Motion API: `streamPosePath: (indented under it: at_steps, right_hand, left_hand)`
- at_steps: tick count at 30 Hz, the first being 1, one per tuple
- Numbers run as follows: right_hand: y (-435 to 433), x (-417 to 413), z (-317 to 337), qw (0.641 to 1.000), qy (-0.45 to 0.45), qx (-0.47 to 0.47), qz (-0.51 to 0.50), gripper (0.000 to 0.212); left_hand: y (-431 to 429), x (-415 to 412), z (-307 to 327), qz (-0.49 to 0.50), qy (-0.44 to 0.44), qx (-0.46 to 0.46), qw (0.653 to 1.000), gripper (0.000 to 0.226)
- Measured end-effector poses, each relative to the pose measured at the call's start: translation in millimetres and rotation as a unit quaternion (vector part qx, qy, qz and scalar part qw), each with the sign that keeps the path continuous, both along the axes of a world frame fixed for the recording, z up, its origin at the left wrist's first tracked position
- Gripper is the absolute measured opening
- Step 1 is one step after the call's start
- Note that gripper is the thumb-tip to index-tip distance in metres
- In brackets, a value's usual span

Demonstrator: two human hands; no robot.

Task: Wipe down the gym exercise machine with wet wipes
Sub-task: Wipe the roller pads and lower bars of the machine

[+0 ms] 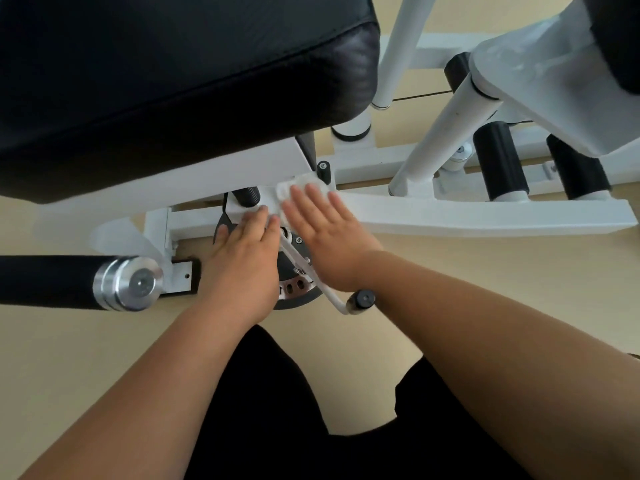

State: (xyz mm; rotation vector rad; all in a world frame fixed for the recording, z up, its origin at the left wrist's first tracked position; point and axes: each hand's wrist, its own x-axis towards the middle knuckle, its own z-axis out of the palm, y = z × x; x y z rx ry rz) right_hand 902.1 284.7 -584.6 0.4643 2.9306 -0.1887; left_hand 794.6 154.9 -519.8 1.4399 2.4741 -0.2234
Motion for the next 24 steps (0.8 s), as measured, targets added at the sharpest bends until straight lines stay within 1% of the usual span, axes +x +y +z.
streamPosePath:
  at_steps: [2,5,9,12,14,16,18,19,21,24]
  right_hand:
    - [-3,0,-2,1.0,0.004,-0.001,0.007,0.084]
    - [16,30,-7,1.0,-0.006,0.006,0.023,0.091]
    - [56,91,-8,0.998,-0.065,-0.002,-0.022,0.1]
    - [79,139,-16,0.994,-0.098,0.012,-0.051,0.107]
    - [90,170,-21,0.989,-0.116,0.017,-0.093,0.109]
    - [98,192,-26,0.977,-0.12,-0.001,-0.174,0.113]
    - [101,200,-30,0.962,-0.111,-0.021,-0.25,0.114]
    - [100,199,-32,0.957,-0.104,-0.025,-0.269,0.113]
    - [94,190,-35,0.964,-0.08,-0.028,-0.253,0.111]
    - [89,186,-38,0.987,-0.046,-0.027,-0.153,0.11]
  left_hand:
    - [5,4,-1,-0.022,-0.005,0.009,1.0,0.085]
    - [17,14,-1,-0.057,-0.028,0.001,0.998,0.087]
    - [40,26,-4,-0.101,-0.044,-0.009,0.994,0.085]
    - [68,35,-9,-0.118,-0.091,0.008,0.989,0.079]
    - [89,43,-14,-0.15,-0.119,0.017,0.981,0.072]
    - [107,52,-20,-0.189,-0.137,0.011,0.972,0.067]
    - [122,62,-23,-0.223,-0.142,-0.001,0.964,0.066]
    - [129,67,-24,-0.237,-0.139,-0.008,0.961,0.066]
    - [141,78,-21,-0.264,-0.125,-0.023,0.956,0.063]
    - [155,89,-15,-0.32,-0.089,-0.048,0.942,0.058]
